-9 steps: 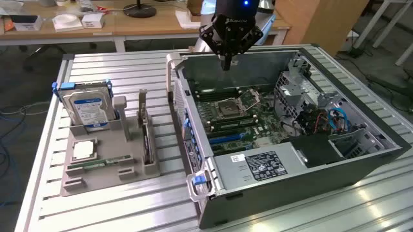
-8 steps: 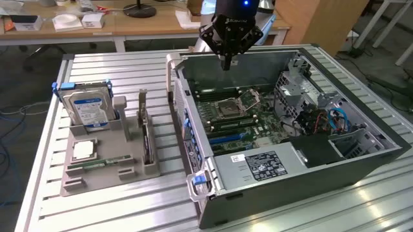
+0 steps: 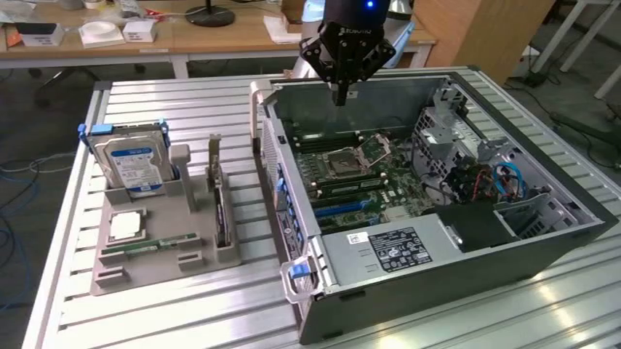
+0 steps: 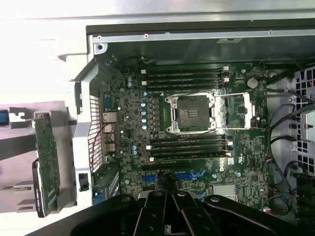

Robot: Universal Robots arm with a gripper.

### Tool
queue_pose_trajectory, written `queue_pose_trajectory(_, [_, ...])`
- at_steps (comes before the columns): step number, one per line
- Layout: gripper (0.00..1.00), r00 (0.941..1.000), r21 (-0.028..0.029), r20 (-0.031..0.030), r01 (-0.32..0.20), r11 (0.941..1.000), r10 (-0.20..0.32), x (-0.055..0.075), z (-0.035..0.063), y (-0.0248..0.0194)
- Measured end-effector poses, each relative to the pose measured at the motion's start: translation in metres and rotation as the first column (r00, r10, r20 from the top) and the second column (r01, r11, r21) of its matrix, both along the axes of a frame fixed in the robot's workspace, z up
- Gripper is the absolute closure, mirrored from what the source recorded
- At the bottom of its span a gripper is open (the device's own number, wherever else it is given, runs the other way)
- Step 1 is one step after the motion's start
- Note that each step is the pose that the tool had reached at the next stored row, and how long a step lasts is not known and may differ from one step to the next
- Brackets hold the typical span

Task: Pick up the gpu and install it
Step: 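Reach for the gpu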

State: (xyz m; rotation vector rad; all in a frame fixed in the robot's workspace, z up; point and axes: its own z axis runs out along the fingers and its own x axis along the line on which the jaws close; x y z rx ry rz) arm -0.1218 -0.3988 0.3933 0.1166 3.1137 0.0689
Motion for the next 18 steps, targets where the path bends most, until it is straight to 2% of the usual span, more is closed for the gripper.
queue_pose_trajectory(5, [0.9, 1.0, -0.0001, -0.0001, 0.0, 1.0, 0.0, -0.001, 0.0, 0.0])
queue_pose_trajectory(18, [0.9, 1.0, 0.0, 0.0, 0.0, 1.0, 0.0, -0.022, 0.0, 0.0])
